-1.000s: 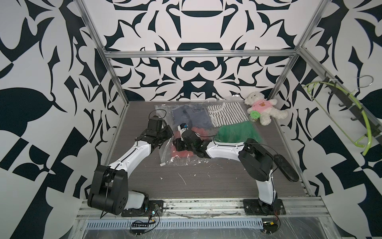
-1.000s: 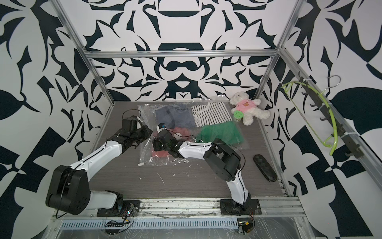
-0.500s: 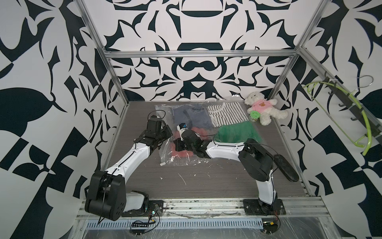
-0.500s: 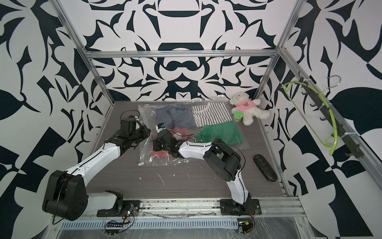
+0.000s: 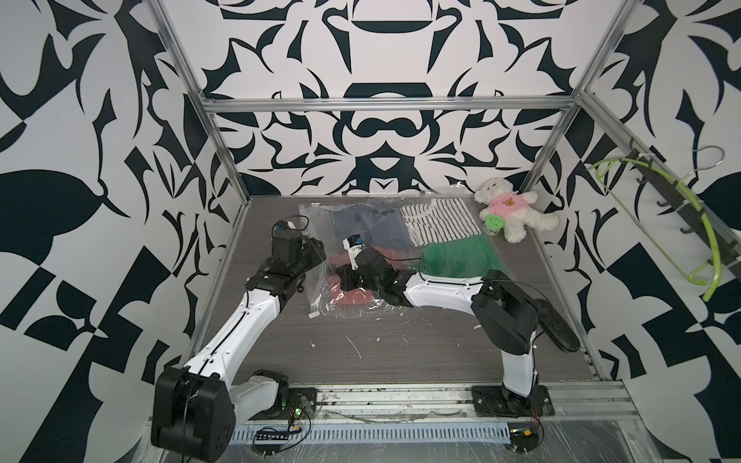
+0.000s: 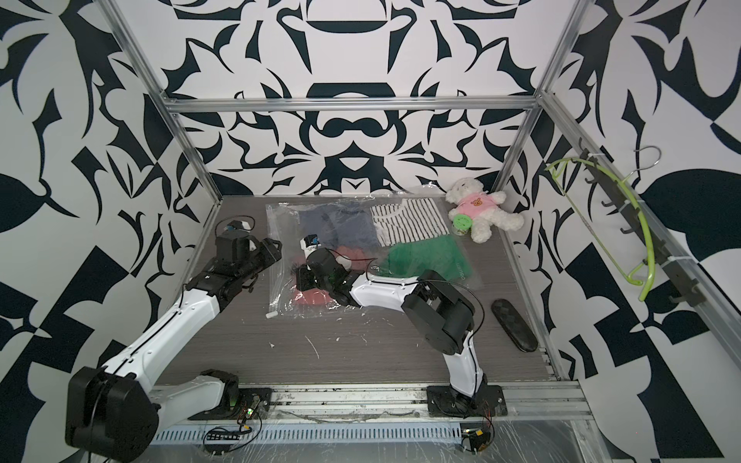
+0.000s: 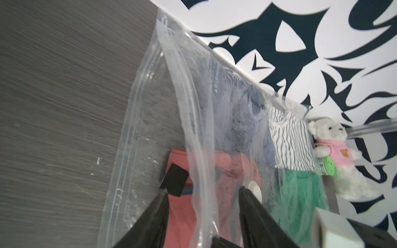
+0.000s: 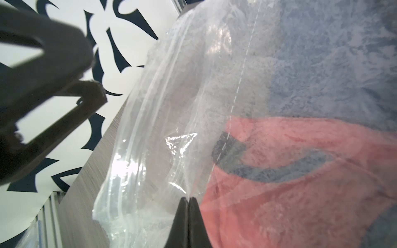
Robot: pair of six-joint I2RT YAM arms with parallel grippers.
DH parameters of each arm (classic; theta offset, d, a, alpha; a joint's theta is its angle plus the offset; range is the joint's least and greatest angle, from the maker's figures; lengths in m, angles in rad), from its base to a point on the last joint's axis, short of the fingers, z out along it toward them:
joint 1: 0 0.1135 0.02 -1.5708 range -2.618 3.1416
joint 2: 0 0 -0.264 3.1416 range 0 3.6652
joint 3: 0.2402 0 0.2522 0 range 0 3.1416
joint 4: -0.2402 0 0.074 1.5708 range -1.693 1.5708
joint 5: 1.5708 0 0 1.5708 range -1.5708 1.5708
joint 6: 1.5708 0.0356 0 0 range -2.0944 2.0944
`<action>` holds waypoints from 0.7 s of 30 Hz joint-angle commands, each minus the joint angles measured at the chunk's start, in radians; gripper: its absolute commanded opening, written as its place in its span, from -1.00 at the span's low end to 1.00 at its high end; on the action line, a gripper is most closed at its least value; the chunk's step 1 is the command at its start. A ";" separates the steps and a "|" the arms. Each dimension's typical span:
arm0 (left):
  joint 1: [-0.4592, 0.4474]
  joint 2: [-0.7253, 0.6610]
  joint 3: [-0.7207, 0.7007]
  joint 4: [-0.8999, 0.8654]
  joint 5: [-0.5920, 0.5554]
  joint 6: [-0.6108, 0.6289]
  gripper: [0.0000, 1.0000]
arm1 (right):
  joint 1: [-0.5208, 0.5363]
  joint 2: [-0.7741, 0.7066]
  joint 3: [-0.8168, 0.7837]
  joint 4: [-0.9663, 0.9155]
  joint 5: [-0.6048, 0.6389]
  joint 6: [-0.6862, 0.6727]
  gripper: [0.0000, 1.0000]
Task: Take the tank top out of the vacuum bag
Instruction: Open the vacuum bag at the center of the board.
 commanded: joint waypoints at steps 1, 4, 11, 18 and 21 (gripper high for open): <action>0.103 -0.043 -0.062 -0.013 0.039 -0.004 0.13 | 0.005 -0.074 -0.015 0.097 -0.018 -0.029 -1.00; 0.206 -0.041 -0.111 0.020 0.155 -0.012 0.07 | 0.004 -0.083 -0.025 0.105 -0.014 -0.036 -1.00; 0.236 0.058 -0.149 0.147 0.422 0.042 -0.05 | 0.004 -0.103 -0.044 0.118 0.009 -0.060 -1.00; 0.210 0.221 -0.139 0.239 0.517 0.070 -0.03 | 0.003 -0.117 -0.084 0.152 0.022 -0.071 -1.00; 0.195 0.274 -0.133 0.260 0.534 0.068 -0.03 | 0.002 -0.120 -0.090 0.151 0.031 -0.073 -1.00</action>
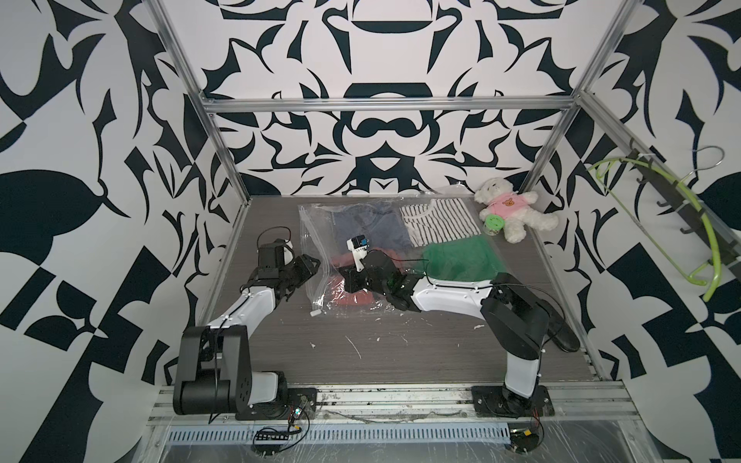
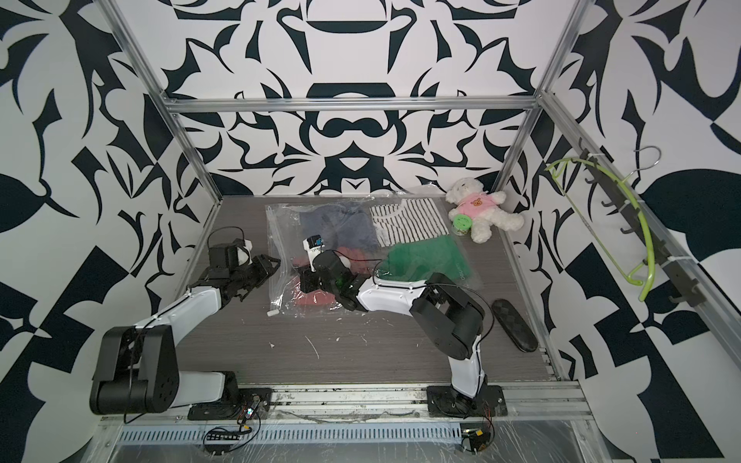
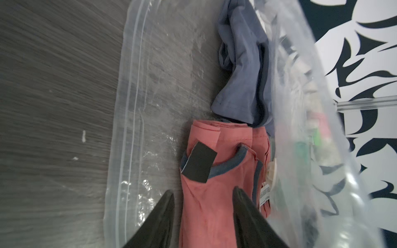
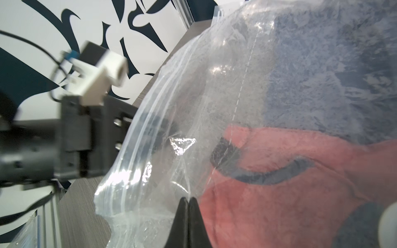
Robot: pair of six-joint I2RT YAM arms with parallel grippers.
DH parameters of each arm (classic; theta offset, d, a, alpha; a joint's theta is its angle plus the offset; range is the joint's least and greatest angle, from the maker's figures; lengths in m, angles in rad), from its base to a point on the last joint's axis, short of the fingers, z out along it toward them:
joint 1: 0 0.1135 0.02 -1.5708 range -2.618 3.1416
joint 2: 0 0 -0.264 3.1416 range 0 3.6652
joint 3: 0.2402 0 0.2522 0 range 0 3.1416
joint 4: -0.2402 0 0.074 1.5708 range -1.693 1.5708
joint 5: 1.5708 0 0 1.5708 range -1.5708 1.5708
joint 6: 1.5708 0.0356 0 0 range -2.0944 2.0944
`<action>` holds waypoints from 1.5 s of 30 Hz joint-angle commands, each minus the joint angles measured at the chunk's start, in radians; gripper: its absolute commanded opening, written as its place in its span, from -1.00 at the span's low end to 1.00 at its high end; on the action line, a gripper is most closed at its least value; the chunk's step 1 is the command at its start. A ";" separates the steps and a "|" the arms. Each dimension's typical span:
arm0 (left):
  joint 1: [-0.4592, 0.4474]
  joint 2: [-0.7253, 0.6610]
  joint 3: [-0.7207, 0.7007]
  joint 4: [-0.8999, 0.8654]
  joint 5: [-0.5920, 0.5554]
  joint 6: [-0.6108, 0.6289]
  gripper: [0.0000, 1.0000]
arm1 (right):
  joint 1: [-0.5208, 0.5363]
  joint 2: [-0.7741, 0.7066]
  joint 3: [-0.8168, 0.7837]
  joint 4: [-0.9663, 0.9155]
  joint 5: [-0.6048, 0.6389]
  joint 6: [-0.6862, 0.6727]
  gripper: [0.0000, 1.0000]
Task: Take the tank top out of the vacuum bag
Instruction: Open the vacuum bag at the center of the board, then take out the tank top from the vacuum bag.
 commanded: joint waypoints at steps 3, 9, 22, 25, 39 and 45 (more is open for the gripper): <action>-0.046 0.064 0.016 0.062 0.052 0.025 0.00 | 0.000 -0.065 -0.007 0.067 0.021 -0.022 -1.00; -0.089 0.075 0.007 0.063 0.026 0.025 0.07 | 0.000 -0.074 -0.033 0.074 0.023 -0.029 -1.00; -0.155 0.142 0.018 0.097 -0.003 -0.001 0.08 | -0.001 -0.085 -0.053 0.083 0.034 -0.063 -1.00; -0.167 0.149 0.020 0.100 -0.015 -0.002 0.08 | 0.000 -0.082 -0.061 0.089 0.023 -0.052 -1.00; -0.193 0.189 0.020 0.150 -0.026 -0.010 -0.15 | 0.000 -0.076 -0.061 0.092 0.018 -0.038 -1.00; -0.207 0.204 0.018 0.170 -0.026 -0.010 -0.36 | 0.000 -0.071 -0.061 0.091 0.017 -0.031 -1.00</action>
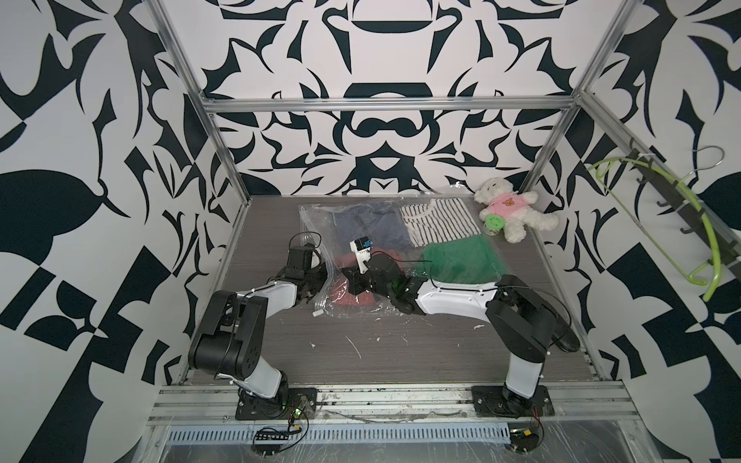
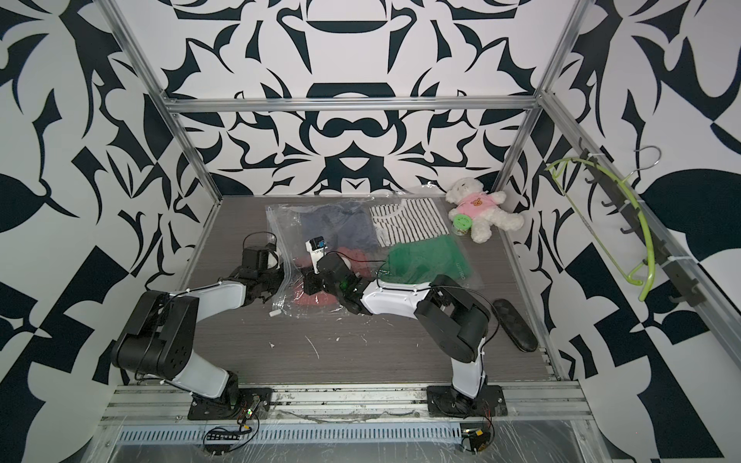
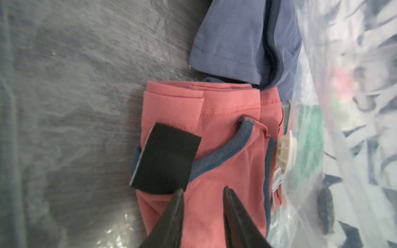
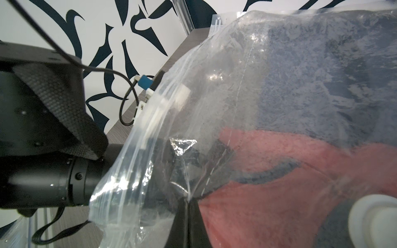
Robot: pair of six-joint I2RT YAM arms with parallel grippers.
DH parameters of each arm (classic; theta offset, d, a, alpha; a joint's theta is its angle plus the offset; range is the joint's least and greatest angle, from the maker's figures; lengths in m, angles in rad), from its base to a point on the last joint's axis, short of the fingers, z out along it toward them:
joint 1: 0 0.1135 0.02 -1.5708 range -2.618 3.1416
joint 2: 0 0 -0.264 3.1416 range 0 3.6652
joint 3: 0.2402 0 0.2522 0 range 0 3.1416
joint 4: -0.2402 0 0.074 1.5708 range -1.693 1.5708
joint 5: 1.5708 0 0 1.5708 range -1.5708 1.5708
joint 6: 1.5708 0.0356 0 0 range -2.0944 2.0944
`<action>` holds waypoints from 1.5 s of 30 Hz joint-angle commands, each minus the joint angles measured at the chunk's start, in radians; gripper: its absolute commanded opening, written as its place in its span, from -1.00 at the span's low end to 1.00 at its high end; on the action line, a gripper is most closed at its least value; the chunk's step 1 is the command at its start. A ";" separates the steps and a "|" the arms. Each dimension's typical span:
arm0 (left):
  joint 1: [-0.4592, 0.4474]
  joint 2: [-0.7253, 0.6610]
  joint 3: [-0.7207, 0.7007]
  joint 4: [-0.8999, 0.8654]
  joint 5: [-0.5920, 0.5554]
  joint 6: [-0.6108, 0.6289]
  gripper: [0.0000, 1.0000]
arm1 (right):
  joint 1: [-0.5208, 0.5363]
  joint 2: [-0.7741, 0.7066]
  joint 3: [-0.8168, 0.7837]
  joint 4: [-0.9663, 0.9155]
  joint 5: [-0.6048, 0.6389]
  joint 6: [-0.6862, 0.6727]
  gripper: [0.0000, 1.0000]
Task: Take the tank top out of the vacuum bag
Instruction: Take out the tank top from the vacuum bag.
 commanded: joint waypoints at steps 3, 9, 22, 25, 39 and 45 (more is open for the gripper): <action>-0.016 0.023 0.013 0.033 0.001 0.010 -0.54 | -0.001 -0.034 0.000 0.046 -0.001 0.008 -1.00; -0.017 0.026 0.020 0.030 -0.003 0.010 -0.75 | -0.003 -0.032 0.003 0.041 0.002 0.010 -1.00; -0.016 0.036 0.049 0.007 -0.009 0.011 -0.95 | -0.012 -0.027 0.006 0.042 0.008 0.011 -1.00; -0.016 0.040 0.049 -0.016 -0.009 0.011 -0.97 | -0.014 -0.034 0.001 0.043 0.012 0.010 -1.00; -0.014 -0.050 0.016 -0.131 -0.121 0.048 0.22 | -0.015 -0.049 -0.018 0.043 0.024 -0.005 -1.00; -0.033 0.011 0.025 -0.119 -0.145 0.059 0.22 | -0.017 -0.055 -0.021 0.037 0.031 -0.013 -1.00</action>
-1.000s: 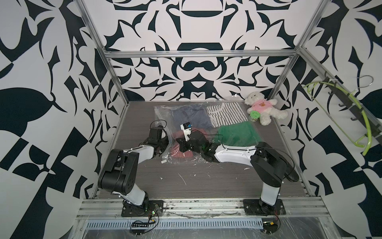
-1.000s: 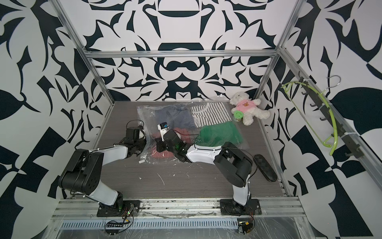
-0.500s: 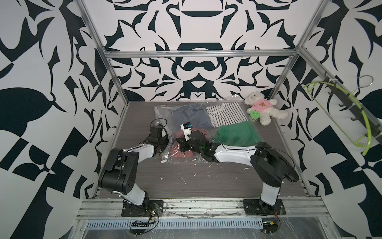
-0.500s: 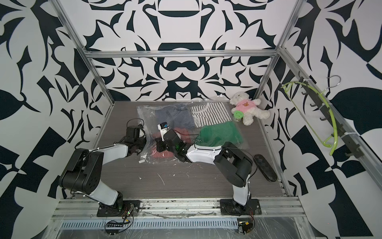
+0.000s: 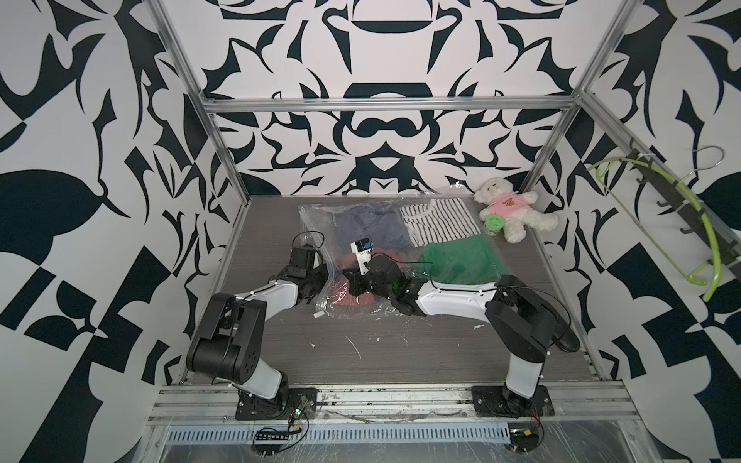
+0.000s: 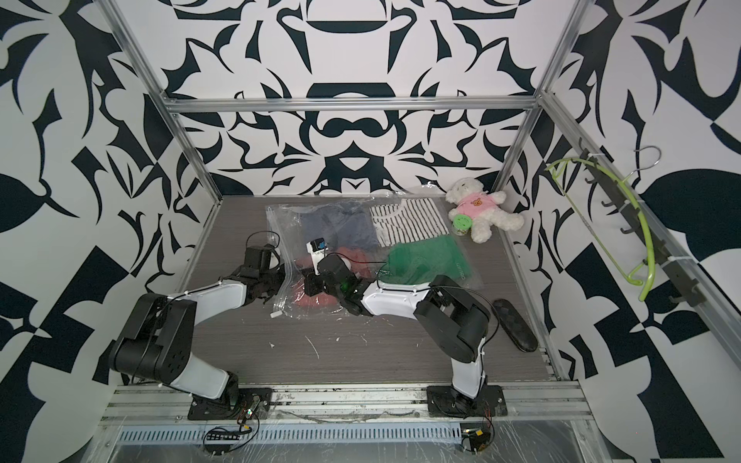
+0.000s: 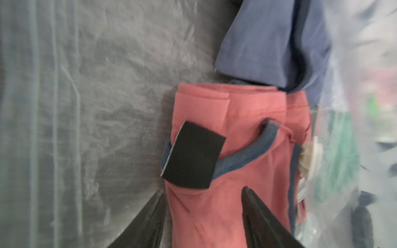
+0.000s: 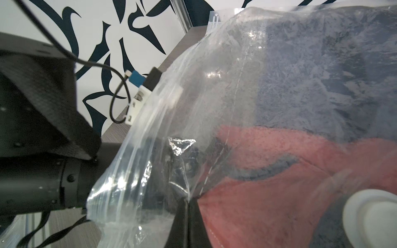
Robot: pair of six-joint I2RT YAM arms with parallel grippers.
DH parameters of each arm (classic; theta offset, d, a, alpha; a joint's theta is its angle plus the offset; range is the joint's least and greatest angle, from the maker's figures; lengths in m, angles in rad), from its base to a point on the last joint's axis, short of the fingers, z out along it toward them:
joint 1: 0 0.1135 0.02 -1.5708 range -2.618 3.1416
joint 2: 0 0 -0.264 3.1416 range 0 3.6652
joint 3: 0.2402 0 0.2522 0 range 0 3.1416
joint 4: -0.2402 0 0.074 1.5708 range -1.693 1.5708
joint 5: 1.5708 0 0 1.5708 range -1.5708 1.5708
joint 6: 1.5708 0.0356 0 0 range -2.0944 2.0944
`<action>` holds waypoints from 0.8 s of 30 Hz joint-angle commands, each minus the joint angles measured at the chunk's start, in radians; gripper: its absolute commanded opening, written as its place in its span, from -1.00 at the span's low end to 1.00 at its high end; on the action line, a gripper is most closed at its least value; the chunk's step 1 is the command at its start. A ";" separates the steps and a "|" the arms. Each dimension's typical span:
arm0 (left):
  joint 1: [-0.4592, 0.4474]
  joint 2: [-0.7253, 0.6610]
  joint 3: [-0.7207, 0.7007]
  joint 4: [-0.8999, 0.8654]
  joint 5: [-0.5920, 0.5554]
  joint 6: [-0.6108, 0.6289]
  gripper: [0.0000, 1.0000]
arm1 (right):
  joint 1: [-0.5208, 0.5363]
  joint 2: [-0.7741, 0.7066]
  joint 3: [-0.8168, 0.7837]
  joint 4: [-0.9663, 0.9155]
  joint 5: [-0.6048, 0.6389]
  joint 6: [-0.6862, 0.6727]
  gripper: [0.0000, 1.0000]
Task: Take the tank top out of the vacuum bag
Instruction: Take out the tank top from the vacuum bag.
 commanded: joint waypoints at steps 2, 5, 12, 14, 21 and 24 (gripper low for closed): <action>-0.007 0.036 0.007 0.001 -0.006 0.019 0.22 | -0.010 -0.057 -0.010 0.032 0.021 -0.013 -1.00; -0.018 0.063 0.017 0.009 -0.001 0.021 0.21 | -0.010 -0.057 -0.009 0.032 0.021 -0.011 -1.00; -0.064 0.139 0.026 0.086 0.013 -0.001 0.08 | -0.015 -0.055 -0.011 0.033 0.021 -0.008 -1.00; -0.064 0.162 0.030 0.097 0.016 -0.010 -0.07 | -0.019 -0.055 -0.015 0.040 0.020 -0.004 -1.00; -0.064 0.160 0.066 0.048 -0.005 -0.008 -0.79 | -0.023 -0.062 -0.032 0.048 0.018 -0.002 -1.00; -0.064 0.133 0.069 0.025 -0.025 -0.013 -0.98 | -0.027 -0.073 -0.040 0.045 0.021 -0.007 -1.00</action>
